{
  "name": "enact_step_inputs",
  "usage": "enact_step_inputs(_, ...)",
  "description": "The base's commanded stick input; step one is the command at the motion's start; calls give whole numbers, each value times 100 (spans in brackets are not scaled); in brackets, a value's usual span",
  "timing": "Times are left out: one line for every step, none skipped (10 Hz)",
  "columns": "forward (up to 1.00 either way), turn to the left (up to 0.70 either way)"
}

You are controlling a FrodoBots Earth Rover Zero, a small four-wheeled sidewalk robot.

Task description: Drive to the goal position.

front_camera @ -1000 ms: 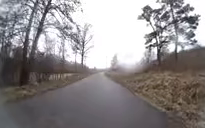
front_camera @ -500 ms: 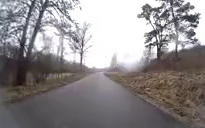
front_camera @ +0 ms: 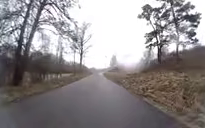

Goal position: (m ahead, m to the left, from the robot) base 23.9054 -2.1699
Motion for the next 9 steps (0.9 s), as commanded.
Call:
enact_step_inputs(70,0)
enact_step_inputs(70,0)
enact_step_inputs(70,0)
enact_step_inputs(70,0)
enact_step_inputs(70,0)
enact_step_inputs(70,0)
enact_step_inputs(70,0)
enact_step_inputs(70,0)
enact_step_inputs(70,0)
